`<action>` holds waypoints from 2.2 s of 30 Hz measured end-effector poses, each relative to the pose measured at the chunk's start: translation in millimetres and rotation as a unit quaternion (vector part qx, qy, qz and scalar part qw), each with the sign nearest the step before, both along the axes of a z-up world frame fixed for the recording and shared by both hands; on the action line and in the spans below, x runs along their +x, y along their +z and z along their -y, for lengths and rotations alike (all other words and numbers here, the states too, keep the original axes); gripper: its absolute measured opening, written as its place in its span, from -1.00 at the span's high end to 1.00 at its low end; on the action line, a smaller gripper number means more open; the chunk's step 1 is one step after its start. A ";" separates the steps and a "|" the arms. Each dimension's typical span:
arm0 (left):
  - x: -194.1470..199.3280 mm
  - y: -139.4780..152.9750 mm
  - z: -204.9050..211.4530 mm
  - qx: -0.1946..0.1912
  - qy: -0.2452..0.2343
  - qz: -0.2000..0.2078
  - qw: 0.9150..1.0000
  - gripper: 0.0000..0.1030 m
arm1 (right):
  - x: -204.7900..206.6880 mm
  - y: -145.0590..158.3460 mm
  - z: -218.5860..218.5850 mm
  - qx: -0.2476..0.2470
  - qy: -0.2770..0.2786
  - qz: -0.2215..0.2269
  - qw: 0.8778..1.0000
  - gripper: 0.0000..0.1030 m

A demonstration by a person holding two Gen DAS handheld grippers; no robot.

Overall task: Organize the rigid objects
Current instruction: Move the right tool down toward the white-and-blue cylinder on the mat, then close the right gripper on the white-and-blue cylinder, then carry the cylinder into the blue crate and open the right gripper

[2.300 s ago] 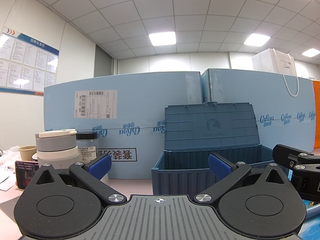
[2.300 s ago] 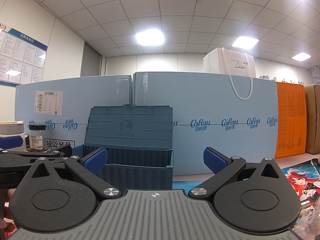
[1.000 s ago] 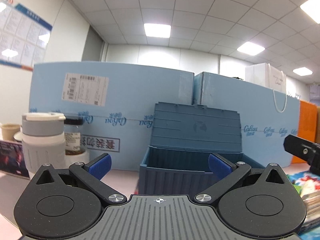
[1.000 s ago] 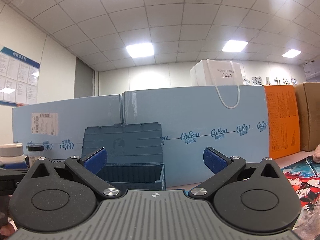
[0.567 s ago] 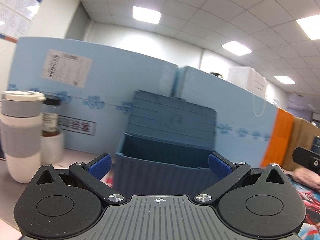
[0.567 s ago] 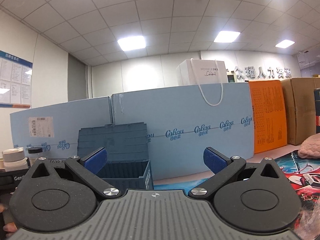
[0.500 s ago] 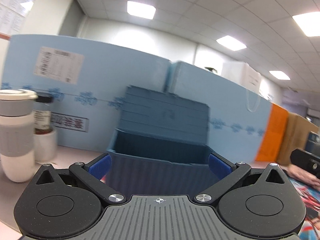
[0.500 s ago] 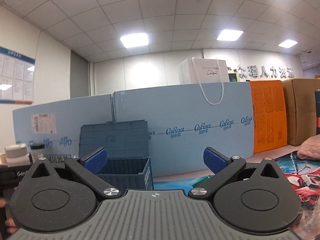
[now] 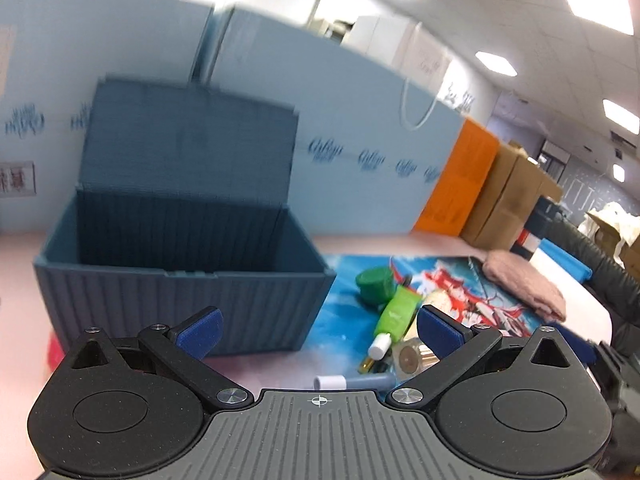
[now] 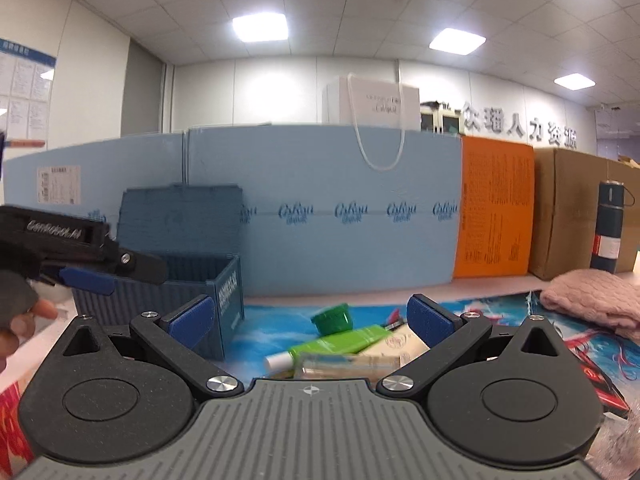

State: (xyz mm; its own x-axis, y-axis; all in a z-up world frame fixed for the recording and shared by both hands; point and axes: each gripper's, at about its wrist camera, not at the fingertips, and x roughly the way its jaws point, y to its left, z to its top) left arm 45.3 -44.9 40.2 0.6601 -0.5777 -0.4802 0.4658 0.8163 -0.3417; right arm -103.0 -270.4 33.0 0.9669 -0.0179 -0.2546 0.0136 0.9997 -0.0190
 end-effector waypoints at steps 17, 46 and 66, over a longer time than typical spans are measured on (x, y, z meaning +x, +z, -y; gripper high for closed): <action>9.9 -30.5 -44.5 -0.086 0.003 -0.037 0.996 -1.00 | 79.7 -42.8 -64.8 0.039 0.005 -0.171 0.985 -0.96; 4.8 -26.5 -50.4 -0.104 -0.004 -0.029 0.994 -1.00 | 95.3 -54.0 -85.5 0.044 -0.030 -0.174 0.983 -0.46; -3.4 5.7 -127.0 -0.127 0.218 0.132 0.959 -1.00 | 124.8 56.2 -105.6 0.120 0.062 -0.039 0.990 -0.47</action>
State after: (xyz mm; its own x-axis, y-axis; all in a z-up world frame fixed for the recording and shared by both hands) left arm 41.8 82.0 45.9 0.9441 -0.2962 -0.1444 0.1973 0.8591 -0.4721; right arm 21.8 -164.8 89.2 0.9349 0.1702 -0.3114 -0.1022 0.9694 0.2230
